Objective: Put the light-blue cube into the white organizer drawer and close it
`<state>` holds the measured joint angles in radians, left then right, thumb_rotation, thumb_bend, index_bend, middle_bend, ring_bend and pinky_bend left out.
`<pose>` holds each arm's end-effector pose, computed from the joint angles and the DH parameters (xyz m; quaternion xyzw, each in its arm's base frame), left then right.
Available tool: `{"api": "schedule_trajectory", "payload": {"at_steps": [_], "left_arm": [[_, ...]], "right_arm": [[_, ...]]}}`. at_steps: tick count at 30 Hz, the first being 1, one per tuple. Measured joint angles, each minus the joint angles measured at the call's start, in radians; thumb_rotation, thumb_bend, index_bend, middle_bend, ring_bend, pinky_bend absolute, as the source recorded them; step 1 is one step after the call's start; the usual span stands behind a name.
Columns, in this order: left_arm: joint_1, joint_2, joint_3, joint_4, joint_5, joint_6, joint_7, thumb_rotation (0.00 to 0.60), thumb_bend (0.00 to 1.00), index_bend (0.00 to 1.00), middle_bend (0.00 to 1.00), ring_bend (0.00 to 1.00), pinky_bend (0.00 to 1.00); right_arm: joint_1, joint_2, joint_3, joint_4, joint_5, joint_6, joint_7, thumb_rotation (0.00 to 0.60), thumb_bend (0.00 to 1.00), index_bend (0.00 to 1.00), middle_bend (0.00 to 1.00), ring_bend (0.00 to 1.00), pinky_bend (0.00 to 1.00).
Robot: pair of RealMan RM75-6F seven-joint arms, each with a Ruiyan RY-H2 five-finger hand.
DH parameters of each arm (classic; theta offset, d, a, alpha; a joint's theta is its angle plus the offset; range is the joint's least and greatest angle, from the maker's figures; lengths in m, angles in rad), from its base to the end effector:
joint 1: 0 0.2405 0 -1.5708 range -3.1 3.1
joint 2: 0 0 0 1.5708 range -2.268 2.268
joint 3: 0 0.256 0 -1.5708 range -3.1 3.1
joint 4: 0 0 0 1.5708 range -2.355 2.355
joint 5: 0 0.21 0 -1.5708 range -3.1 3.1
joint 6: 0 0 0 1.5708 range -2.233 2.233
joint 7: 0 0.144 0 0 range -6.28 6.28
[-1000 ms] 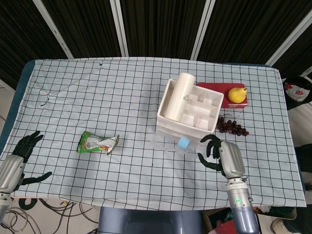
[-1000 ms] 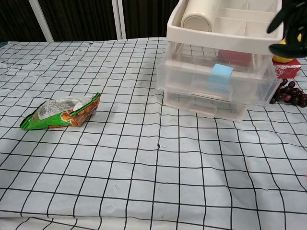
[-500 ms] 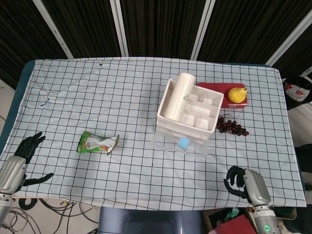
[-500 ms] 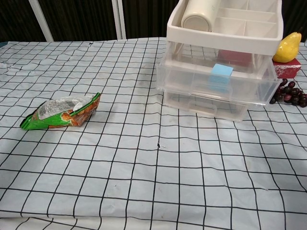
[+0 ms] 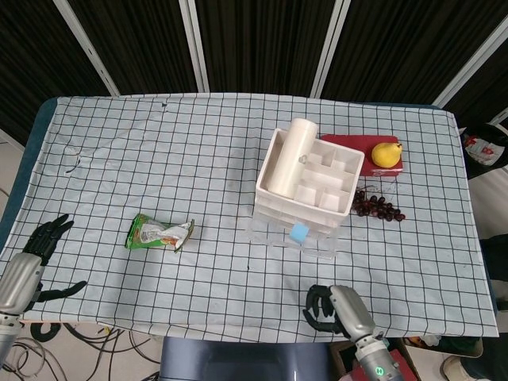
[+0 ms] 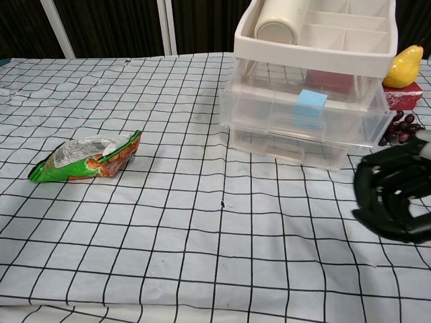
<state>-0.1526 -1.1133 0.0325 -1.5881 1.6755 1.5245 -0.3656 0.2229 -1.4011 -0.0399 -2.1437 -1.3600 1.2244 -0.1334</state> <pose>-0.2861 0.1816 0.1471 -0.5977 -0.4476 -0.5024 0.4358 -0.1461 -0.1593 0.0295 0.5567 -0.6346 0.4550 0.2833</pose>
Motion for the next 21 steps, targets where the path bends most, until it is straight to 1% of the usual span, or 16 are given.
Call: {"api": "schedule_trajectory", "payload": {"at_steps": [2,5,9,13,21], "left_arm": [[-0.001,0.000,0.000,-0.001,-0.002,-0.002,-0.001,0.600,0.02,0.00,0.00,0.00,0.00],[-0.001,0.001,0.000,-0.004,-0.007,-0.006,-0.004,0.600,0.02,0.00,0.00,0.00,0.00],[-0.003,0.004,0.000,-0.007,-0.012,-0.013,-0.006,0.600,0.02,0.00,0.00,0.00,0.00],[-0.006,0.005,-0.002,-0.010,-0.015,-0.019,-0.010,0.600,0.02,0.00,0.00,0.00,0.00],[-0.006,0.007,-0.007,-0.014,-0.024,-0.019,-0.016,0.600,0.02,0.00,0.00,0.00,0.00]], "right_arm": [[0.017,-0.026,0.021,-0.009,0.023,-0.018,-0.011,0.600,0.36,0.63,0.68,0.70,0.65],[0.044,-0.066,0.066,-0.017,0.069,-0.035,-0.028,0.600,0.36,0.63,0.68,0.70,0.65],[0.081,-0.123,0.140,-0.017,0.139,-0.043,-0.051,0.600,0.36,0.63,0.67,0.70,0.65],[0.109,-0.167,0.182,-0.014,0.211,-0.048,-0.064,0.600,0.36,0.63,0.66,0.69,0.65],[0.179,-0.277,0.278,0.057,0.366,-0.047,-0.097,0.600,0.36,0.63,0.65,0.68,0.64]]}}
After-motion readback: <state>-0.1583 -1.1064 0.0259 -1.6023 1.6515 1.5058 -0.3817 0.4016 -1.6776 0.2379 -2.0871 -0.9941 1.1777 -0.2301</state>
